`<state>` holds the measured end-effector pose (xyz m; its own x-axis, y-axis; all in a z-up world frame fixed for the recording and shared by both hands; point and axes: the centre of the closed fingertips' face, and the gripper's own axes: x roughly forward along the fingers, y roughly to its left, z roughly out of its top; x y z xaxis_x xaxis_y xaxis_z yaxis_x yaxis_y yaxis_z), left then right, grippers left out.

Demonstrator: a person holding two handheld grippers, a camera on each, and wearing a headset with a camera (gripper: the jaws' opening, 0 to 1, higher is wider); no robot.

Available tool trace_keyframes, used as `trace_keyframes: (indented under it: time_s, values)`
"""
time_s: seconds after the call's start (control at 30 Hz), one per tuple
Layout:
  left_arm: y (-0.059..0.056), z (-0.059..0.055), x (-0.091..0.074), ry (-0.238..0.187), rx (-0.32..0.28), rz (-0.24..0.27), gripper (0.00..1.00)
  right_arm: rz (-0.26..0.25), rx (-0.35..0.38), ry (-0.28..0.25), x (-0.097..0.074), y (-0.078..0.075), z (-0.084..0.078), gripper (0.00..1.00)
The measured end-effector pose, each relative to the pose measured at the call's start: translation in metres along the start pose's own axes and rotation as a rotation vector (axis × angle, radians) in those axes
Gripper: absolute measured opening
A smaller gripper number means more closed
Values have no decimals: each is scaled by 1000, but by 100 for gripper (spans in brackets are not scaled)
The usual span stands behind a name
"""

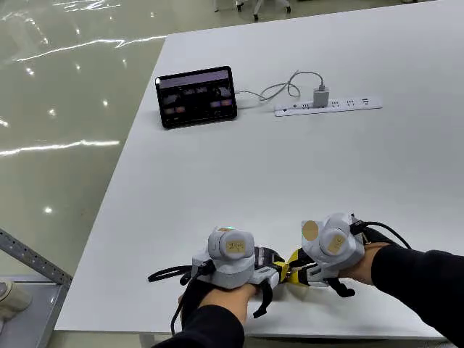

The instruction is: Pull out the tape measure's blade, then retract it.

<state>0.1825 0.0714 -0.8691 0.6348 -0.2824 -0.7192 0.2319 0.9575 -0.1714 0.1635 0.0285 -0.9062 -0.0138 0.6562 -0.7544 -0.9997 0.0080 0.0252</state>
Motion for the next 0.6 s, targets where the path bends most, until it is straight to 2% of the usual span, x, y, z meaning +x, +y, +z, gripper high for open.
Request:
trace_keyframes:
  time_s: [0.23,0.6]
  values:
    - [0,0,1,0,5,1,56,4,27,-3,0,0,0,11]
    - [-1,0,1,-4,11,-2,57,-15,18,5,-1,1,0,14]
